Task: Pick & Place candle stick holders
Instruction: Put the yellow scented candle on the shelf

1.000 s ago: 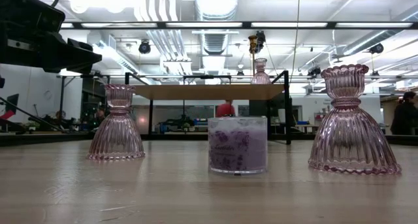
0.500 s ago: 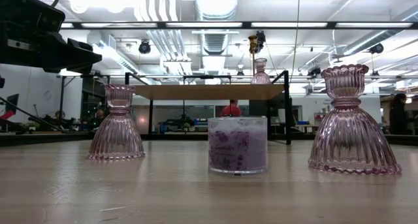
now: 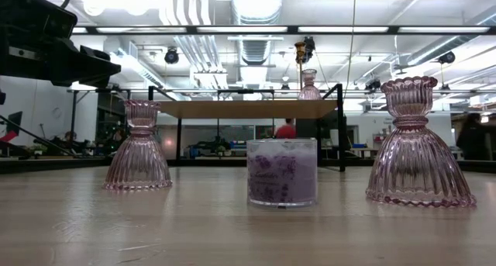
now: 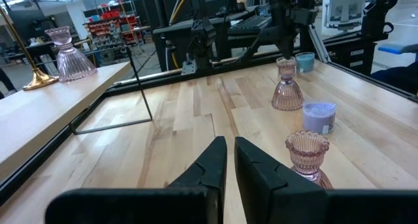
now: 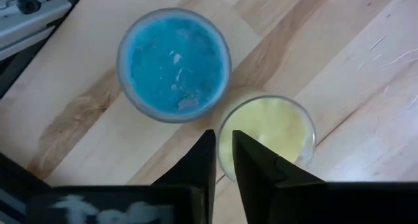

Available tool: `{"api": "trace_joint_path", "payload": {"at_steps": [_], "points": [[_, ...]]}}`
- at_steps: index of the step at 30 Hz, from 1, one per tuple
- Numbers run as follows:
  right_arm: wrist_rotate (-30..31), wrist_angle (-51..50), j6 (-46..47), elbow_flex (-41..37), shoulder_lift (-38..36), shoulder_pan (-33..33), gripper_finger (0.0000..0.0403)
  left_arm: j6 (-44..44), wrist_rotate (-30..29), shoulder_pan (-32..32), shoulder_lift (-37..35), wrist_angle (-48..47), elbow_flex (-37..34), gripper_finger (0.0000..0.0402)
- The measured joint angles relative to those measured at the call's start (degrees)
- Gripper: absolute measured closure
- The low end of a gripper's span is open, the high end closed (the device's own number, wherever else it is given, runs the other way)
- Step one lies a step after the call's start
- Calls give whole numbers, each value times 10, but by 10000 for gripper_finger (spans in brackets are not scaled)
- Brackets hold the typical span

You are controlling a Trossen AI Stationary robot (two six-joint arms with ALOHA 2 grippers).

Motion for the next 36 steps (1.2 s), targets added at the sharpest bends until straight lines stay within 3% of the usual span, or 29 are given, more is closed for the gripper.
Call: {"api": "trace_joint_path", "payload": {"at_steps": [5, 21, 32, 36], "points": [[1, 1, 1, 0, 0, 0, 392, 0, 0, 0, 0, 0, 0, 367], [22, -39, 1, 38, -1, -11, 394, 0, 0, 0, 0, 0, 0, 367], [143, -179, -5, 135, -1, -47, 394, 0, 0, 0, 0, 0, 0, 367], [196, -221, -57, 174, -1, -74, 394, 0, 0, 0, 0, 0, 0, 367]]}}
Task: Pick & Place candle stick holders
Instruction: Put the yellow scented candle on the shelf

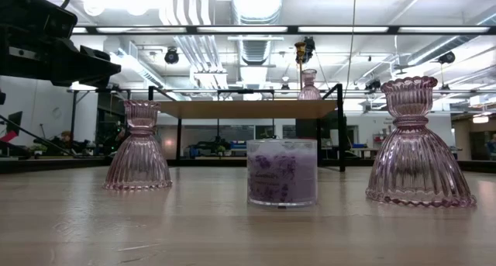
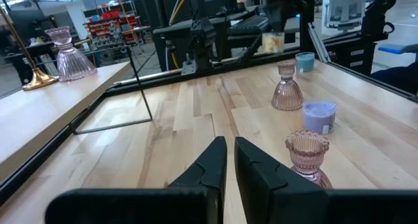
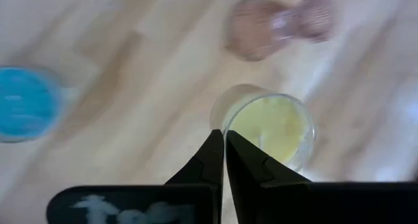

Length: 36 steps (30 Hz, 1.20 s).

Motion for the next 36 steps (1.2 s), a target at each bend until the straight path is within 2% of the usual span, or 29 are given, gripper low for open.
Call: {"api": "trace_joint_path", "payload": {"at_steps": [12, 21, 27, 36], "points": [[9, -5, -200, 79, -7, -167, 394, 0, 0, 0, 0, 0, 0, 367], [3, -7, -331, 120, -43, -343, 395, 0, 0, 0, 0, 0, 0, 367], [-78, -5, -368, 161, -40, -489, 395, 0, 0, 0, 0, 0, 0, 367], [-105, -4, -435, 177, -34, -658, 395, 0, 0, 0, 0, 0, 0, 367]]}}
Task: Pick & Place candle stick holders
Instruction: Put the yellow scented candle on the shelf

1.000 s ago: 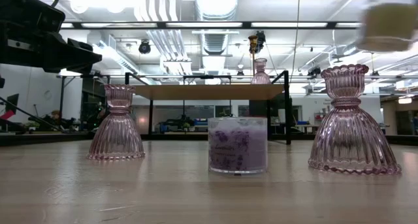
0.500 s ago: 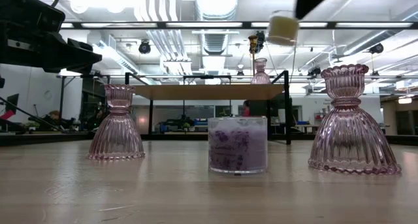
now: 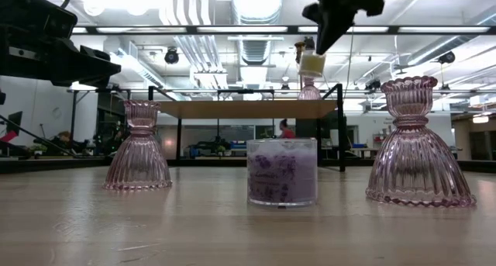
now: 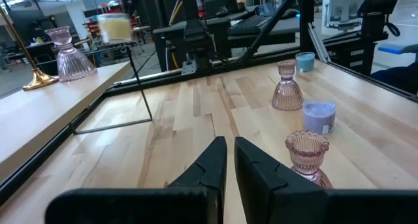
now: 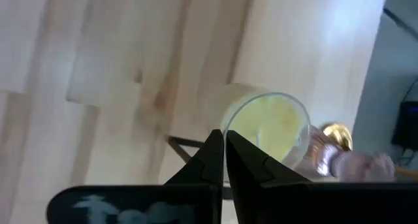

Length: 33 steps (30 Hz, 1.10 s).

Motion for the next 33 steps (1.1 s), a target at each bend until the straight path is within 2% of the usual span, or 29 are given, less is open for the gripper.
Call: {"api": "trace_joint_path", "payload": {"at_steps": [4, 9, 28, 33], "points": [[-28, 0, -7, -2, 11, -49, 395, 0, 0, 0, 0, 0, 0, 367], [-37, 0, -10, -5, 30, -77, 395, 0, 0, 0, 0, 0, 0, 367], [-34, 1, -10, -5, 66, -82, 394, 0, 0, 0, 0, 0, 0, 367], [-16, 1, -10, -6, 66, -85, 394, 0, 0, 0, 0, 0, 0, 367]]}}
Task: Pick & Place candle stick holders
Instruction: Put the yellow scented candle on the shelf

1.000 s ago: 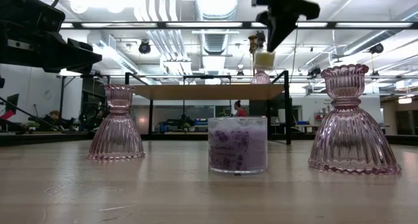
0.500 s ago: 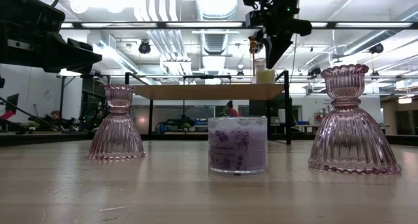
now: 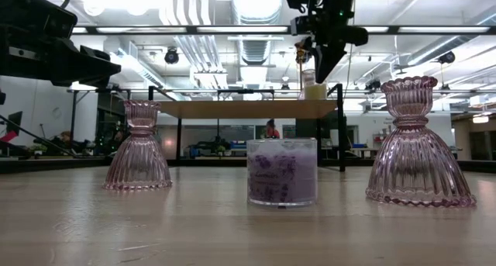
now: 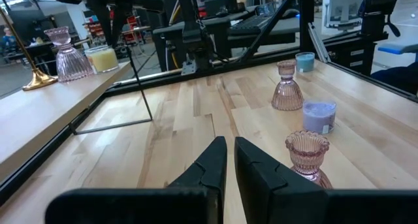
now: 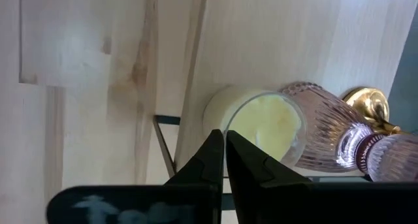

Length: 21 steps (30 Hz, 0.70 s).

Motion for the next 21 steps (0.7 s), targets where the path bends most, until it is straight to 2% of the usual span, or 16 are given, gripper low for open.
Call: {"api": "trace_joint_path", "payload": {"at_steps": [21], "points": [[1, -4, 20, 20, 1, 1, 385, 0, 0, 0, 0, 0, 0, 367]]}}
